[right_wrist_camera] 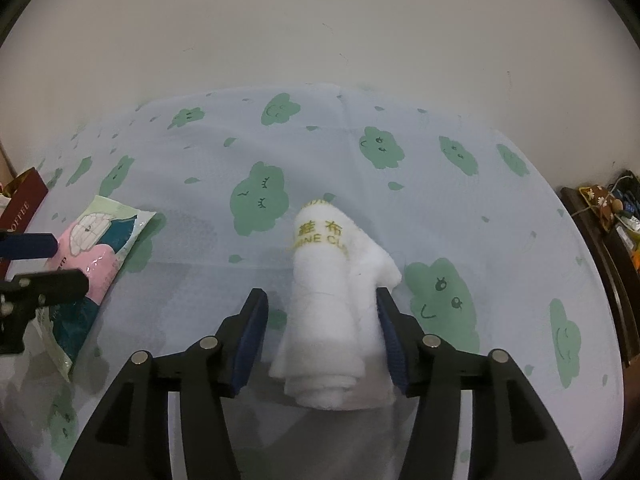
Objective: Organize soft objects
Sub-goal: 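Grasp the pink-and-white wet-wipes pack with the left gripper while the right gripper holds the towel, then carry the wet-wipes pack over the tin with the left gripper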
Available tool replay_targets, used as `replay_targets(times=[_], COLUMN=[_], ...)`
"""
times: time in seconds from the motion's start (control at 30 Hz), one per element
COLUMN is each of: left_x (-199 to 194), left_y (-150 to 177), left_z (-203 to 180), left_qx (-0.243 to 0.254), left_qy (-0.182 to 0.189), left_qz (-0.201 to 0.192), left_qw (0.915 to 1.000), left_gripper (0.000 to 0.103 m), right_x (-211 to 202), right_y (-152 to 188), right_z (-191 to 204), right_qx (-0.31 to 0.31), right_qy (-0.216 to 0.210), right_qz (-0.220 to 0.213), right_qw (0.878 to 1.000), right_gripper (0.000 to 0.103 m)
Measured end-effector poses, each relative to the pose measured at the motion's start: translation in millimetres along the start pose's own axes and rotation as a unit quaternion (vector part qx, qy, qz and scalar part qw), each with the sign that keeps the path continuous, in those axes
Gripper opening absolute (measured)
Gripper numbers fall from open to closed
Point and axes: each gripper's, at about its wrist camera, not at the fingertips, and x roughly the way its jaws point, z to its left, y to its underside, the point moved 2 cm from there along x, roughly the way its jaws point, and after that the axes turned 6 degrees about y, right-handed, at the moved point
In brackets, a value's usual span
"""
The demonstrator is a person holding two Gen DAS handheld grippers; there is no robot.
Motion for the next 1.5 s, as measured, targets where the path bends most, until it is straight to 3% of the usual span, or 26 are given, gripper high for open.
replay_targets(times=[0.07, 0.13, 0.23, 0.53, 0.7, 0.77, 1.33, 1.37, 1.5], left_x=[2.0, 9.3, 19.9, 24.8, 24.7, 20.4, -24.3, -28.7, -43.7], left_y=[-1.3, 0.9, 6.3, 13.2, 13.7, 14.3, 21.5, 22.2, 23.8], left_z=[2.8, 7.4, 17.4, 9.1, 8.3, 6.8, 14.2, 15.7, 24.8], left_qx=[0.003, -0.002, -0.029, 0.006, 0.008, 0.011, -0.003, -0.004, -0.008], left_qy=[-0.017, -0.010, 0.017, -0.003, 0.002, 0.005, -0.004, -0.008, -0.026], left_qz=[-0.006, 0.005, 0.013, -0.012, -0.014, -0.023, -0.058, -0.062, -0.074], left_qw=[0.9998, 0.9999, 0.9994, 0.9999, 0.9999, 0.9997, 0.9983, 0.9980, 0.9969], left_gripper=[0.074, 0.081, 0.085, 0.091, 0.090, 0.072, 0.069, 0.069, 0.069], right_x=[0.0, 0.1, 0.4, 0.8, 2.2, 3.6, 4.2, 3.4, -0.9], right_y=[0.0, 0.0, -0.2, -0.1, 0.5, 0.6, 0.3, 0.4, 0.1], right_z=[0.1, 0.5, 0.8, 1.3, 1.2, -0.6, -2.6, -1.4, 7.8], right_qx=[0.000, 0.000, -0.001, 0.000, 0.000, 0.003, 0.005, 0.005, -0.019], right_qy=[0.000, 0.000, 0.001, 0.001, 0.003, 0.002, 0.001, 0.002, 0.000], right_qz=[0.000, 0.000, 0.001, 0.002, 0.003, 0.005, 0.007, 0.007, -0.003], right_qw=[1.000, 1.000, 1.000, 1.000, 1.000, 1.000, 1.000, 1.000, 1.000], right_gripper=[0.052, 0.053, 0.053, 0.055, 0.058, 0.059, 0.060, 0.058, 0.034])
